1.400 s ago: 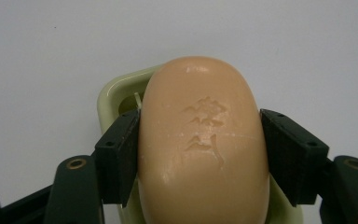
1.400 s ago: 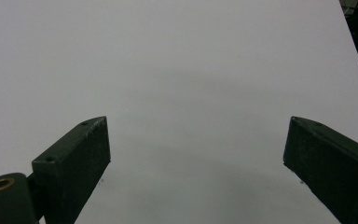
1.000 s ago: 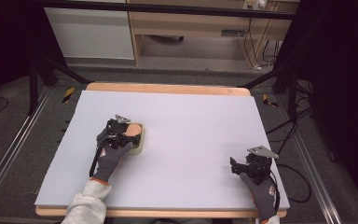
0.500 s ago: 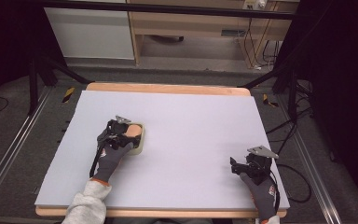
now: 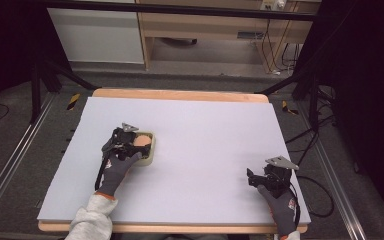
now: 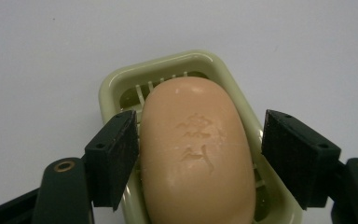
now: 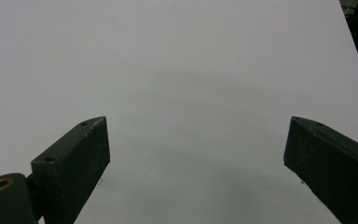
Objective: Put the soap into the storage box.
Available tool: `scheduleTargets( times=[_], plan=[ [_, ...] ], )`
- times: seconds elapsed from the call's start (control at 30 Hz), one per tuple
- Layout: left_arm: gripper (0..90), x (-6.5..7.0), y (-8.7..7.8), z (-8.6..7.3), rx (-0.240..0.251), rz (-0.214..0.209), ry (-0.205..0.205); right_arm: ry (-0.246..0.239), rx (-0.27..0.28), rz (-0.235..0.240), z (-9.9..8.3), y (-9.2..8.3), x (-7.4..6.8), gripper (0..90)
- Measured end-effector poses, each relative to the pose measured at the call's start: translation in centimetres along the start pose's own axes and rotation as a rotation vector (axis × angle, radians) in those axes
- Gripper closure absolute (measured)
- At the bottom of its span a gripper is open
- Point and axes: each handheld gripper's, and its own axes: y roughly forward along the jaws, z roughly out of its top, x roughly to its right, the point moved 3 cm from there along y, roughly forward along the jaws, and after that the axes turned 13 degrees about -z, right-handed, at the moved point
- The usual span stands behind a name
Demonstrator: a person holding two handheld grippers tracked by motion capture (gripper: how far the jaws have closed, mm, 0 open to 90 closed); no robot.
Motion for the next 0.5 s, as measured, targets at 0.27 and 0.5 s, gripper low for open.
scheduleTargets(
  times=[0.27,0.5],
  plan=[
    [26.6,0.7,-2.1,0.3,0.054,-0.036,0.029,0.006,0.005,-0.003,0.0,0.0,0.2,7.3],
    [26.2,1.0,-3.6,-0.6,0.087,-0.059,0.076,0.025,-0.001,-0.013,-0.1,0.0,0.7,7.0]
  ],
)
